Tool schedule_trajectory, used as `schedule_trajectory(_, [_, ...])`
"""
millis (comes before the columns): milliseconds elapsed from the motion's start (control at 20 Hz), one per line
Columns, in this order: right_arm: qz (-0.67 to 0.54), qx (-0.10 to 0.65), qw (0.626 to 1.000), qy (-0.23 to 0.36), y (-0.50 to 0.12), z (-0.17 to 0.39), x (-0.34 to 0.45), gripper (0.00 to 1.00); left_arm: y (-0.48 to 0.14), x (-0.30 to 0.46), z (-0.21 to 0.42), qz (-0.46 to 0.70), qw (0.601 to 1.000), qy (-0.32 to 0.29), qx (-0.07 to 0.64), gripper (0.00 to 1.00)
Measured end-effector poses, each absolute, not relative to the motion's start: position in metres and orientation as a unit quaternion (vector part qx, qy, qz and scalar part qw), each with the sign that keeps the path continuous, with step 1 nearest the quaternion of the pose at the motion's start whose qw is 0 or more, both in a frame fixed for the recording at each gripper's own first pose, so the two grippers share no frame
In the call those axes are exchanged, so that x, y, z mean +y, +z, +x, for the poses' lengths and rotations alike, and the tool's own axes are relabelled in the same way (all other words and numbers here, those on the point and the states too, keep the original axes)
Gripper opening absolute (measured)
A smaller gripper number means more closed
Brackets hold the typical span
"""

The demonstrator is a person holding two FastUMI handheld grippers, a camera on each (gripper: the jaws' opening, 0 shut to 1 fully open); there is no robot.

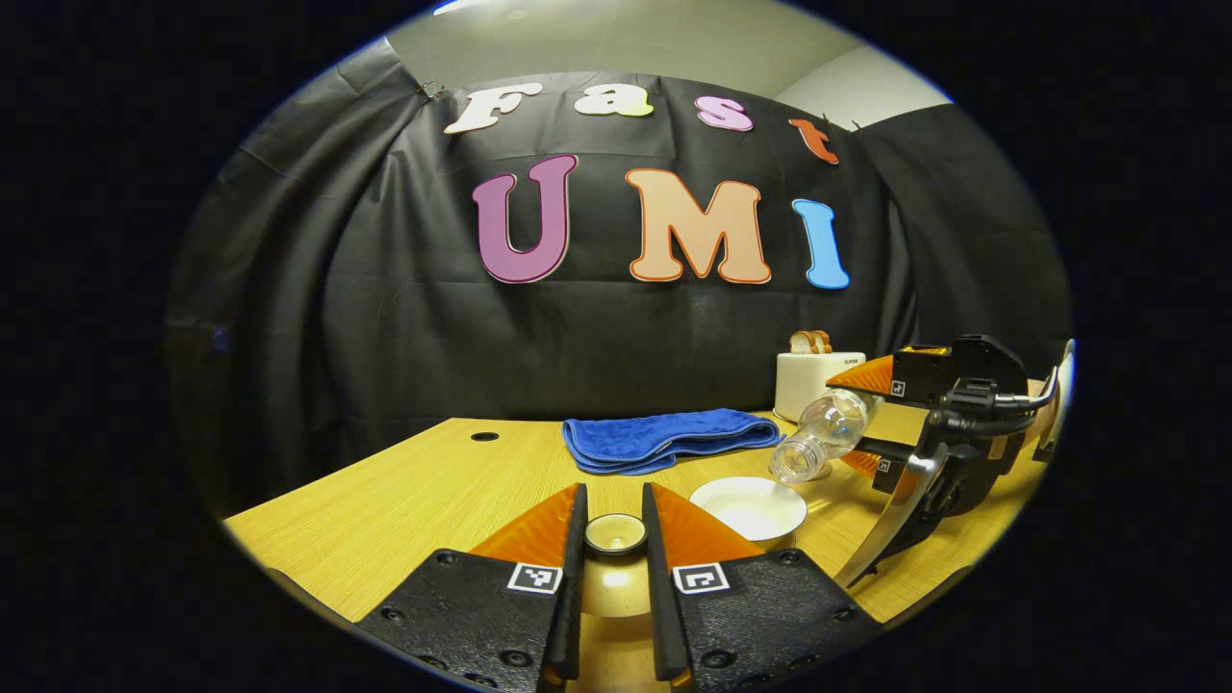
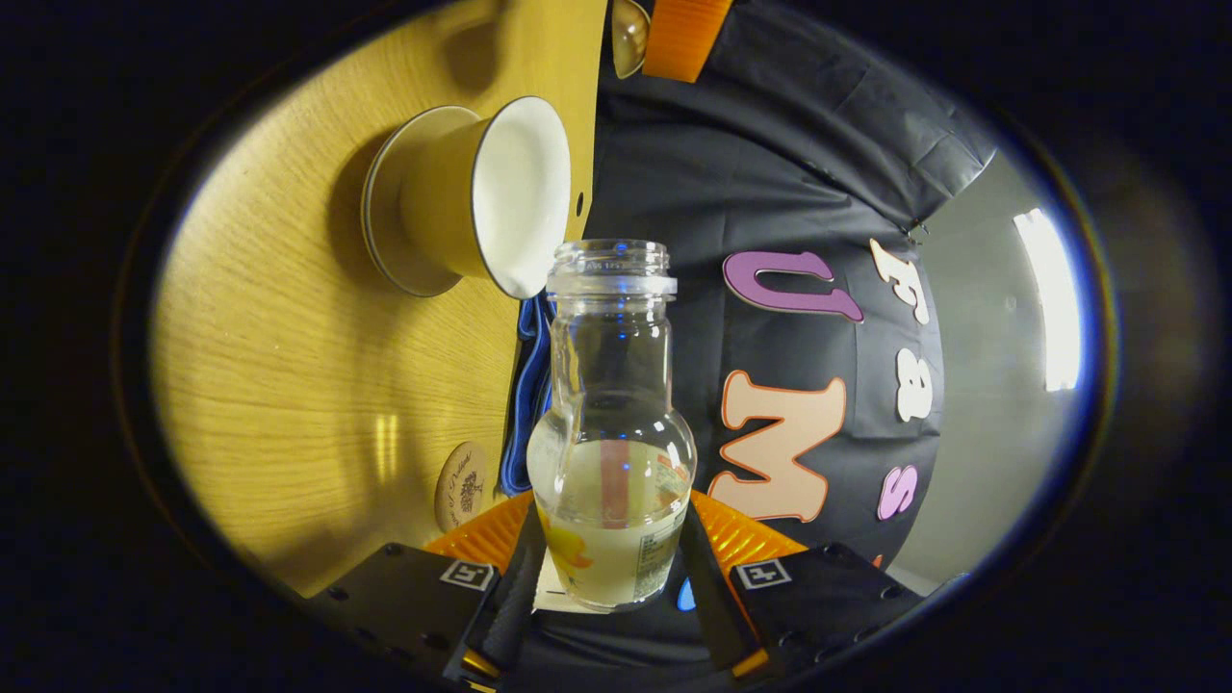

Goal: Open the teacup lid with one hand, grasp the water bottle and pour water into the teacup with the other hand; after pouring, place the water bottle on the coaster and then close the teacup lid.

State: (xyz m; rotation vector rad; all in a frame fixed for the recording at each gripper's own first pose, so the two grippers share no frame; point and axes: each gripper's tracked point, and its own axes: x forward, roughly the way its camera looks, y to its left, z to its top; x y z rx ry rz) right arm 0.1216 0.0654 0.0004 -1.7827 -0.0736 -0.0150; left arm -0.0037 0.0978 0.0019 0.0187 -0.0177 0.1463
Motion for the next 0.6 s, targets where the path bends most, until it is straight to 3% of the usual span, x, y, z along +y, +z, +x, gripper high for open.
schedule_trajectory(600, [-0.822, -0.079, 0.564, -0.017, 0.017, 0.117, 0.082, 0.75, 0.001, 0.097, -0.004, 0.009, 0.997, 0.073, -0.009, 0.27])
